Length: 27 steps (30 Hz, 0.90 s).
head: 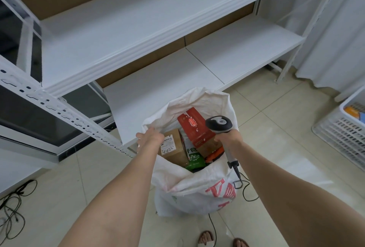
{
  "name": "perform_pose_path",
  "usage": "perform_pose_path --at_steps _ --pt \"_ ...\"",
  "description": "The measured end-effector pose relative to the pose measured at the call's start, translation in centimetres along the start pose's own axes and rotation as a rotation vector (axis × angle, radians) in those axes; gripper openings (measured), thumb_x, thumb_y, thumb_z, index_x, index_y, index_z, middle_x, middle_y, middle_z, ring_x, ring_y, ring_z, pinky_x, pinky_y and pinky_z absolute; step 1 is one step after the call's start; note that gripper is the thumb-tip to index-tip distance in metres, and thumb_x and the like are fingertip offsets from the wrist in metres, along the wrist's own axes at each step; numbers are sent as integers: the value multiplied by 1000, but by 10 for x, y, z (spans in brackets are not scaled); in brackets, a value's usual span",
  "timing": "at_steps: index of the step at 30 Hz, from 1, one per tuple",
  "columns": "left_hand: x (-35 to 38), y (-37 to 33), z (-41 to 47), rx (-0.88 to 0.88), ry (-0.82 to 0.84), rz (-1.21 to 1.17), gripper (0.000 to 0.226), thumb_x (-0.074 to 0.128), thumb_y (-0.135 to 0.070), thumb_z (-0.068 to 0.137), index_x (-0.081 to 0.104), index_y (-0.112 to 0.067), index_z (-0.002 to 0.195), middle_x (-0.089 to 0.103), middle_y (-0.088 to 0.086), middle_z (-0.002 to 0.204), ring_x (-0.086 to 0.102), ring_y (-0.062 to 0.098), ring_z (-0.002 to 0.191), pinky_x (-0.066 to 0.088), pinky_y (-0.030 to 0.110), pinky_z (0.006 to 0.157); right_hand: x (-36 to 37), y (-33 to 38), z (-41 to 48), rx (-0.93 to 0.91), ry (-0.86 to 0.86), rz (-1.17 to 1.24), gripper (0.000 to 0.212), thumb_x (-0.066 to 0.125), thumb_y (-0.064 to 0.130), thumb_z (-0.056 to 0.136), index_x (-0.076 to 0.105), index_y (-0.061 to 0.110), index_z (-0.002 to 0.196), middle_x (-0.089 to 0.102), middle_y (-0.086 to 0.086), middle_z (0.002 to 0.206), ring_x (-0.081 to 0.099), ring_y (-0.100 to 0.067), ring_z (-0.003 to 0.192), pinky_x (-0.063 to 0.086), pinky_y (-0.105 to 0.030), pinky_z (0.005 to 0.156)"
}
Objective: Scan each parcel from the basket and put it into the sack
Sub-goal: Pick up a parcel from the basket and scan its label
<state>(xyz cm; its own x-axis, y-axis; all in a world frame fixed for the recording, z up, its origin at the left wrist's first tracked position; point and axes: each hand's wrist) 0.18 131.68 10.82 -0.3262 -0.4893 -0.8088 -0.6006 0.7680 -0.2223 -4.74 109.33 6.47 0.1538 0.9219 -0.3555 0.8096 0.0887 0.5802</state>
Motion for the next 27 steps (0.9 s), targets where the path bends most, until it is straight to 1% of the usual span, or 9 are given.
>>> perform_pose_path --at_steps 3,6,8,9,12,15,19,24,27 --pt "12 5 6 1 -41 5 55 46 -15 91 37 -36 141 23 13 138 33 34 126 34 44 105 0 -9 13 3 -95 -28 40 74 20 79 54 5 110 52 -15 128 59 -26 96 55 -33 75" --pt "21 6 13 20 -93 5 57 45 -12 91 37 -39 141 23 13 141 31 34 129 30 42 106 -1 -15 23 19 -164 -65 42 72 21 80 36 9 99 38 -15 144 49 -33 120 47 -40 100" --pt "25 5 21 23 -88 -21 56 43 -10 91 41 -41 138 26 13 140 36 35 126 33 43 106 -3 -17 32 42 -153 -30 44 71 20 81 33 9 100 38 -14 144 52 -30 111 49 -38 94" --pt "27 6 25 17 -79 -37 56 42 -9 90 44 -41 136 27 13 138 40 36 123 36 44 105 -4 -16 36 54 -137 9 44 72 18 80 35 7 102 43 -14 137 54 -25 96 51 -36 84" --pt "35 10 38 16 -72 -64 58 40 -4 88 44 -30 140 25 11 144 50 35 117 44 44 100 -6 -20 54 36 -46 76 43 71 12 80 52 1 116 56 -11 99 51 -18 72 42 -26 55" --pt "42 9 38 26 -114 -83 55 42 -1 91 36 -12 144 31 12 149 43 34 128 42 41 101 -7 -23 61 -46 -56 131 17 64 4 82 61 4 99 60 -9 86 55 -21 73 47 -31 63" --pt "36 -12 25 8 -237 -218 57 43 -1 91 30 -9 146 39 15 145 42 36 130 42 43 102 -23 8 60 -183 -45 163 22 64 11 77 66 10 99 69 -9 83 67 -29 79 59 -46 75" --pt "12 -37 -1 -82 -365 -337 64 47 -2 90 25 -10 149 47 18 137 47 38 125 44 47 100 -51 68 36 -346 -38 54 4 56 5 76 57 8 76 54 -4 61 55 -23 60 45 -30 57" --pt "3 -41 -11 -114 -378 -441 63 48 -3 88 26 -7 147 49 20 134 48 40 122 44 47 99 -52 87 26 -409 11 10 18 54 2 78 48 12 65 48 -2 56 47 -18 53 36 -25 50"
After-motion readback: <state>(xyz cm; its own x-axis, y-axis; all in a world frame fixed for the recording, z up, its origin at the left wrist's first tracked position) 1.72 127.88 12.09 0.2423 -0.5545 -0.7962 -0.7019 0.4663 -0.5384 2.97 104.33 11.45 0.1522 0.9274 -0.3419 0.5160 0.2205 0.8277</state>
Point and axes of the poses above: each hand's wrist, its own z-axis towards the middle knuckle, its own x-axis out of the palm, y = z × x
